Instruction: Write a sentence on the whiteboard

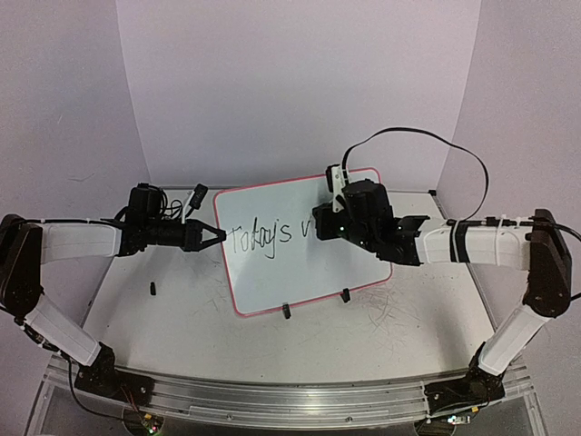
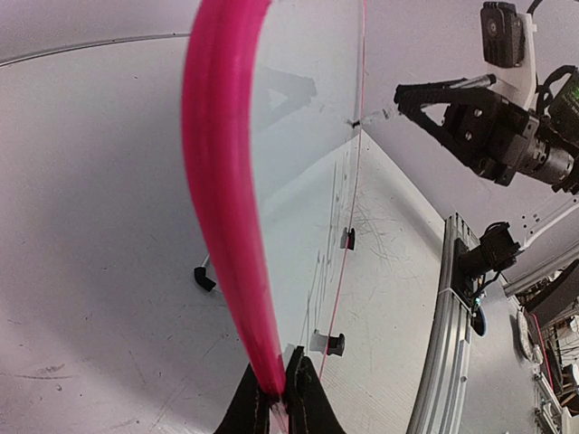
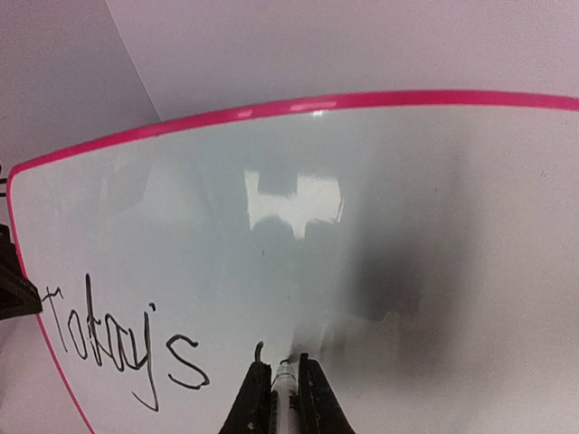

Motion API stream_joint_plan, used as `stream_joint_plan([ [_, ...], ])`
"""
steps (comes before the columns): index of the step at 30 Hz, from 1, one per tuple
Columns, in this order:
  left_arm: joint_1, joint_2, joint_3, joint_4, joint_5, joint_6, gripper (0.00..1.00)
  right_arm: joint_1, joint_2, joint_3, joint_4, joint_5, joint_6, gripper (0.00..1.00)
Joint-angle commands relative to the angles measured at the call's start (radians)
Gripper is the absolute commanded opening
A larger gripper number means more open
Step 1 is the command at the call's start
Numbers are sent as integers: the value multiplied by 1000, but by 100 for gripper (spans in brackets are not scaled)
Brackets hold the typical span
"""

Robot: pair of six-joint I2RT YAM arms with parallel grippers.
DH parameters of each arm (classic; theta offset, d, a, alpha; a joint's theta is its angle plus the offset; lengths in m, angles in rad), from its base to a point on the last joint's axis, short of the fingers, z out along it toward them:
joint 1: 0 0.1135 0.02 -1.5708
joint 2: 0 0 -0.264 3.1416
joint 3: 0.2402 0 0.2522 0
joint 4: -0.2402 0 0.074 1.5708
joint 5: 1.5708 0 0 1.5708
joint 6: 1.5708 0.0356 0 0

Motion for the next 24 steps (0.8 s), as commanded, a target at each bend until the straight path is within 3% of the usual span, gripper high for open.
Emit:
stream_joint_plan([
  [1,-3,35,24,-59,-156,63,0,-21,17,65,6,60,-26,0],
  [7,-3,42,26,-59,-154,65,0,-22,34,73,2,19,-35,0],
  [24,-3,41,25,-58,-159,66,0,33,-37,-128,-31,-12,23,0],
])
